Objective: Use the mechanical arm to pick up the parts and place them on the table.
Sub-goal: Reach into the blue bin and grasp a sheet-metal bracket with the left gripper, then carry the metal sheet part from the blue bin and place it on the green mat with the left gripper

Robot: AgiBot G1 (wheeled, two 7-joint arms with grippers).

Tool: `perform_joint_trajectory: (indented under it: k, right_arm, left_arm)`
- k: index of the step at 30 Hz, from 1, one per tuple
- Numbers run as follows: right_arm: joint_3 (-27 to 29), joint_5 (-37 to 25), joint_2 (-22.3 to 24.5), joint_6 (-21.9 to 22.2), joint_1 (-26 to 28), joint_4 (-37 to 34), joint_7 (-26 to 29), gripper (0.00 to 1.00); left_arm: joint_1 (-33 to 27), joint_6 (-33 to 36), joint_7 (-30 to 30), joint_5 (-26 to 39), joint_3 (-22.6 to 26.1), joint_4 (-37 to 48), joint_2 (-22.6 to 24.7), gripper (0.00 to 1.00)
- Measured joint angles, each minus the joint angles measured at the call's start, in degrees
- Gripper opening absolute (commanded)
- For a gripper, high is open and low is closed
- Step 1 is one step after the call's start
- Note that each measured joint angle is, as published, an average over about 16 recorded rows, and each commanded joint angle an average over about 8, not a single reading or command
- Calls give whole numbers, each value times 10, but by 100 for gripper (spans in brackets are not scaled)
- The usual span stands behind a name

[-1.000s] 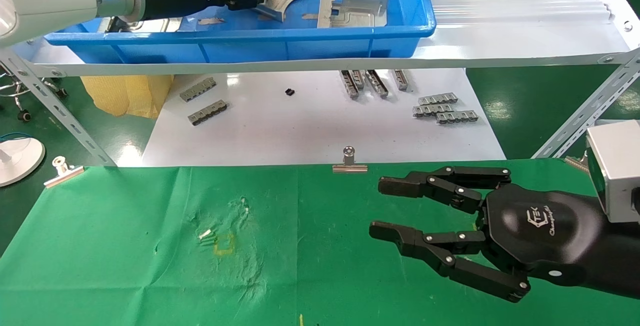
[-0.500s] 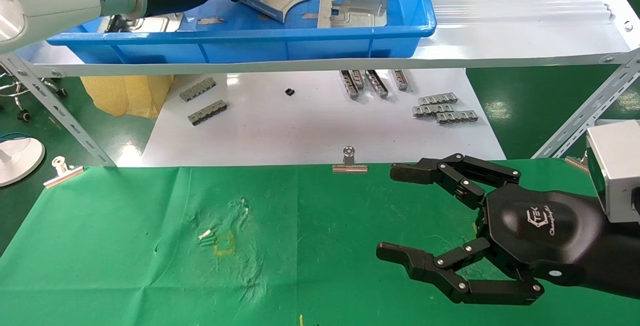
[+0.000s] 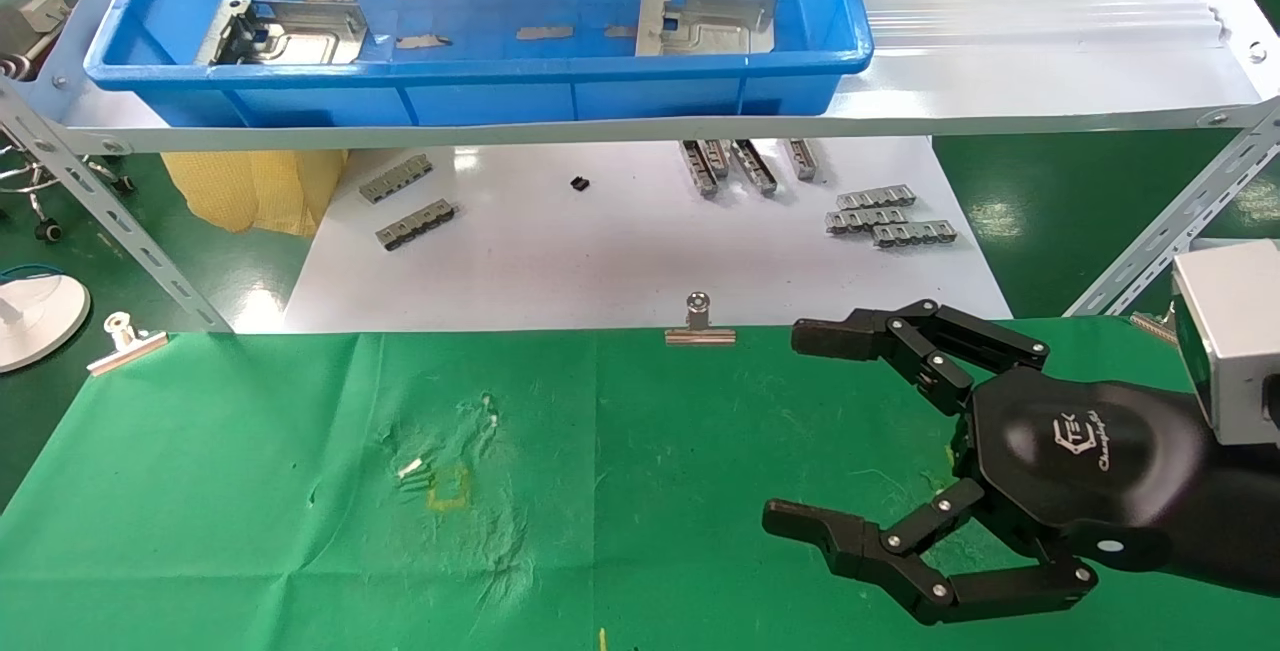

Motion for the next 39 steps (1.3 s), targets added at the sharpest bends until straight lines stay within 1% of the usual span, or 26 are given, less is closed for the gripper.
perform_joint_trajectory:
  k: [11, 17, 23, 31, 35, 39]
  right_arm:
    - [0, 0, 0, 0, 0, 0, 0, 100]
    - [0, 0, 0, 0, 0, 0, 0, 100]
    - [0, 0, 0, 0, 0, 0, 0, 100]
    - [0, 0, 0, 0, 0, 0, 0, 100]
    - [0, 0, 0, 0, 0, 0, 0, 100]
    - [0, 0, 0, 0, 0, 0, 0, 100]
  left_arm:
    - [-3, 233, 70, -20, -7, -26, -81, 0]
    - [12, 315, 107, -24, 5, -55, -125, 0]
    - [54, 349, 123, -53, 32, -123, -177, 0]
    - [131, 349, 122, -119, 86, -226, -247, 0]
    - [159, 345, 132, -134, 118, -249, -265, 0]
    - [175, 338, 156, -126, 151, -246, -265, 0]
